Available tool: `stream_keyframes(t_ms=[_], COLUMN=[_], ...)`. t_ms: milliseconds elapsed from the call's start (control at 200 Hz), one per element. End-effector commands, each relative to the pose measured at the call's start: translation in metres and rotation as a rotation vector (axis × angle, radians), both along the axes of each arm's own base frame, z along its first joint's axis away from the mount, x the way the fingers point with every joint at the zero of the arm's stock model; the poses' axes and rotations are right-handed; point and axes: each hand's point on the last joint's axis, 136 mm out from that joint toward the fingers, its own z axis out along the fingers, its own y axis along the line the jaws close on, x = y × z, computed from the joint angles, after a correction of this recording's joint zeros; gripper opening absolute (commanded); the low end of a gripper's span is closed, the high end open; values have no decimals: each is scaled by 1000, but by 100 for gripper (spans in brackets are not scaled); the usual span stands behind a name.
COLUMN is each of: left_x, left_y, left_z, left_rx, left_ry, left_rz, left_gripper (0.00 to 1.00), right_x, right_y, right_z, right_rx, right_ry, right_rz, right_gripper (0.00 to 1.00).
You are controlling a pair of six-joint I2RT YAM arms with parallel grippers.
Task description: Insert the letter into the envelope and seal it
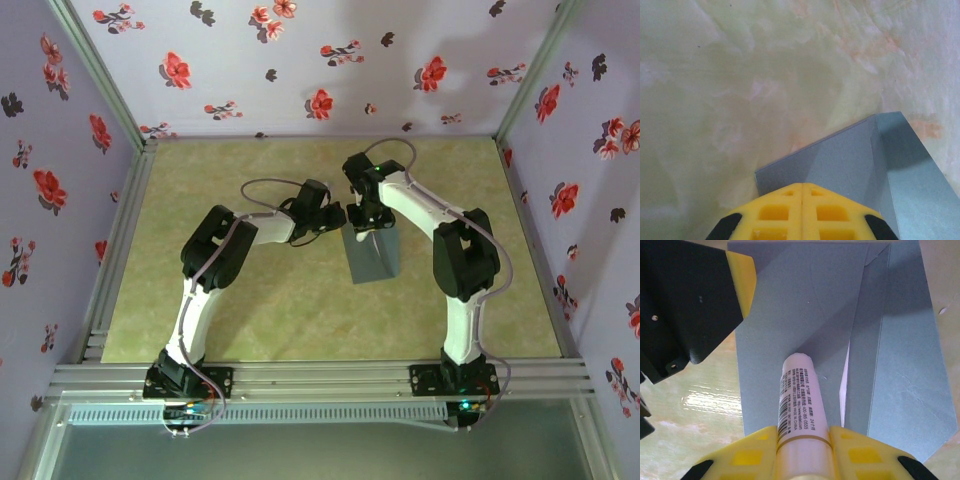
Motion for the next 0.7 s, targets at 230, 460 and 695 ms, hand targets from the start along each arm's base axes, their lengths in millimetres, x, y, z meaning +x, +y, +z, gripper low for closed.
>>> stream_keyframes(t_ms=[230, 460, 695], left_x=[-27, -29, -29], left_y=[0, 1, 3], left_z=[-47, -47, -47], left_rx=[50, 44, 41], left_ry=[114, 117, 116], left_rz=[-28, -22, -17], left_gripper=[0, 0, 0], right_x=[-32, -49, -63], right_y=[-16, -23, -26], right_z=[24, 23, 6], right_rx=[-6, -14, -38], right_ry=[25, 44, 75], right_rz=[-6, -12, -21], right_gripper=[0, 0, 0])
